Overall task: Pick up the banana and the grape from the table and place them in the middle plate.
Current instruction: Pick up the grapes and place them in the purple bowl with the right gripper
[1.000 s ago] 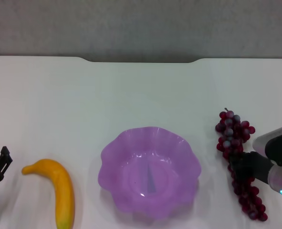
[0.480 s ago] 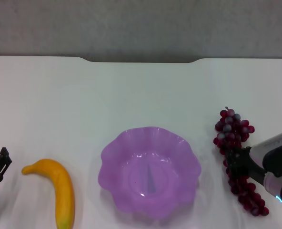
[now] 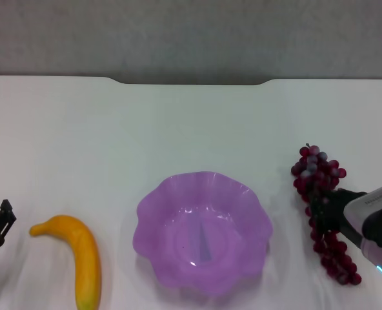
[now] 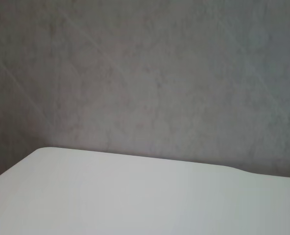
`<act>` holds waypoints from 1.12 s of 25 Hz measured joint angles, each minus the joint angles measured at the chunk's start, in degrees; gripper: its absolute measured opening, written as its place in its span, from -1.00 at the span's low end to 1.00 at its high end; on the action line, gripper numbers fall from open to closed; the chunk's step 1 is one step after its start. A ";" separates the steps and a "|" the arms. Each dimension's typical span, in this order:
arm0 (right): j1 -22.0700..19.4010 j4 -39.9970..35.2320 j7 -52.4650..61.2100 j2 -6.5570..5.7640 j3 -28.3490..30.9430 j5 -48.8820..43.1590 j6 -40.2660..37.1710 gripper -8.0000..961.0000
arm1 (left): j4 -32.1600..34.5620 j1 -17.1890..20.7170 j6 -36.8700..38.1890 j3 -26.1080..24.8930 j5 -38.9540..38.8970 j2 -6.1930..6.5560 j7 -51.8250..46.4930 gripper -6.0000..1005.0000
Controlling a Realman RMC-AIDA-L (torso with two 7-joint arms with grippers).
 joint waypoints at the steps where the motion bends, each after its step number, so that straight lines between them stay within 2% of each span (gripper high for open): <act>1: -0.12 -0.14 -0.02 -0.01 -0.28 -0.01 -0.89 -0.56 | 0.01 -0.02 0.00 0.00 0.00 0.01 -0.03 0.75; 14: -0.25 -1.08 -0.34 -0.15 -0.98 -2.38 -8.25 -0.56 | 0.03 -0.14 0.00 0.00 0.00 0.10 0.02 0.75; 28: -0.61 3.29 -0.43 -0.30 0.32 -7.83 -10.05 -0.56 | 0.15 -0.10 0.01 0.00 0.00 0.02 0.04 0.75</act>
